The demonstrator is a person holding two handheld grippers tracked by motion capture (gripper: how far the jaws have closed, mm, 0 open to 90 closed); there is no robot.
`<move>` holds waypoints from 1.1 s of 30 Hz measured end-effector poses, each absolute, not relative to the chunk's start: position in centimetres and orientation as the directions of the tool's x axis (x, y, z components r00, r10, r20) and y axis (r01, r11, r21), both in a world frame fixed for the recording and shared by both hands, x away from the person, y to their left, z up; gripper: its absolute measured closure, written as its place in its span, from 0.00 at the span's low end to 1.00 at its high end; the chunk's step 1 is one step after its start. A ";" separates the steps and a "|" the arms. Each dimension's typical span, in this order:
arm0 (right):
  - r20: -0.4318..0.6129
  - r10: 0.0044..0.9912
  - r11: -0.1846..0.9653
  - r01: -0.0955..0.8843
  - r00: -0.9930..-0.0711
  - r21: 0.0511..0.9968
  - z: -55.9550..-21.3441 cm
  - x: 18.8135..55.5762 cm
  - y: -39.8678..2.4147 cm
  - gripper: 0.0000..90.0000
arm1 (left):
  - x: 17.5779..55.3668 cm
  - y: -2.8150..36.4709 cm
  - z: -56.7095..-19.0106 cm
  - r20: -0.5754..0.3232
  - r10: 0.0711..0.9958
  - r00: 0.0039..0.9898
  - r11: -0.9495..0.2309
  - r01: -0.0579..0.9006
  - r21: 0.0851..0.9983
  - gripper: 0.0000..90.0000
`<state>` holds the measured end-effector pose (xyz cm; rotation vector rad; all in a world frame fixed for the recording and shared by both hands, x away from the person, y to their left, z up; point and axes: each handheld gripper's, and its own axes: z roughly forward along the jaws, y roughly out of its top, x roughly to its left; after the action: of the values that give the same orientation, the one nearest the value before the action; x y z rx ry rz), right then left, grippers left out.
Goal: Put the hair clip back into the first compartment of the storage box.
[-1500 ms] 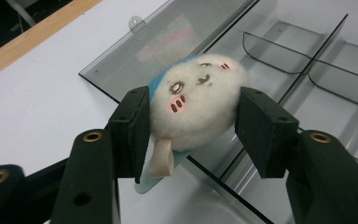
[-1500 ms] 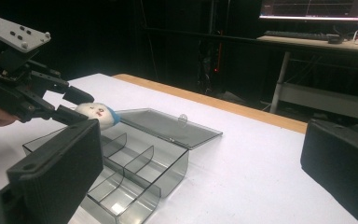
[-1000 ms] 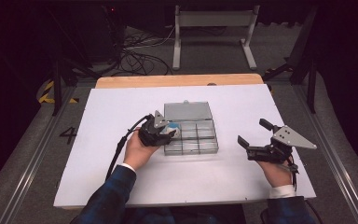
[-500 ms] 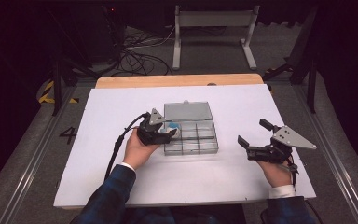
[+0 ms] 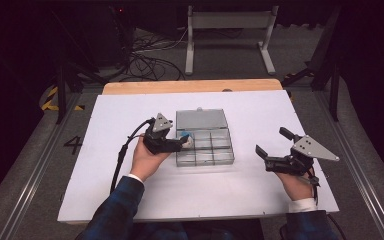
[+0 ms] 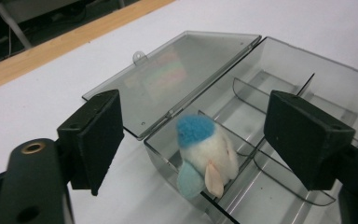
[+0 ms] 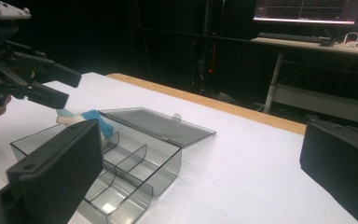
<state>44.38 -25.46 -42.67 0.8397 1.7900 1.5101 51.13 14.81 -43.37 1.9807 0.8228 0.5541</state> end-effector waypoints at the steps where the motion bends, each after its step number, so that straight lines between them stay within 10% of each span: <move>1: -0.072 0.807 0.136 0.066 -0.586 0.988 -42.7 44.4 -25.5 0.00 | 51.1 14.9 -43.3 0.067 0.733 0.677 -0.378 0.324 0.867 0.21; 33: -0.066 0.813 0.121 0.056 -0.579 0.991 -42.9 44.4 -25.7 0.00 | 47.9 18.3 -39.5 0.057 0.758 0.649 -0.262 0.224 0.939 0.12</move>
<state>44.41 -25.72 -42.91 0.8445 1.7642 1.5181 47.89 18.28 -39.54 1.8056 0.7877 0.6280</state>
